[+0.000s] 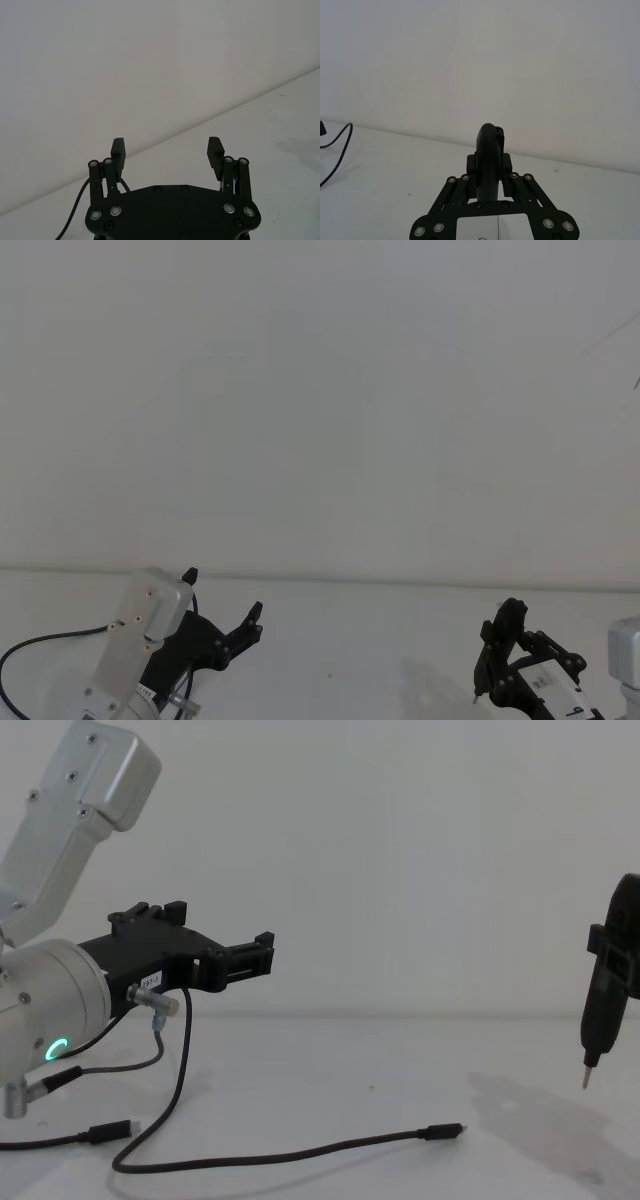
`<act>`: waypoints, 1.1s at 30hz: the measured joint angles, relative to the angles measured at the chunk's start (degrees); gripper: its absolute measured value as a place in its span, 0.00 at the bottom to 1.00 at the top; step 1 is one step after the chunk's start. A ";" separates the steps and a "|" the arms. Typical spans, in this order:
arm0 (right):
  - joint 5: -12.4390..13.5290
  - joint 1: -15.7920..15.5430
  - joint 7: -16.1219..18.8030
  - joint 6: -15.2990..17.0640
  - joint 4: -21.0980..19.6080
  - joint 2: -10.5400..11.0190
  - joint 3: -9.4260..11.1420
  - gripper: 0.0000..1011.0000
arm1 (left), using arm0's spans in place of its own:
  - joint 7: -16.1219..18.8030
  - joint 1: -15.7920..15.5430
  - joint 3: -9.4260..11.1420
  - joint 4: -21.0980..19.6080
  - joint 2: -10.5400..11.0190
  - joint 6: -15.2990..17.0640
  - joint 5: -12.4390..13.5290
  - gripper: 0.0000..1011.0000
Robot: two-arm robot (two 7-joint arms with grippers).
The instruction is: Pick up the data cable with the one hand.
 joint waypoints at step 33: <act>0.00 0.00 0.00 0.00 0.00 0.00 0.00 0.27 | -0.07 -0.03 0.05 -0.07 0.01 0.05 0.08 0.99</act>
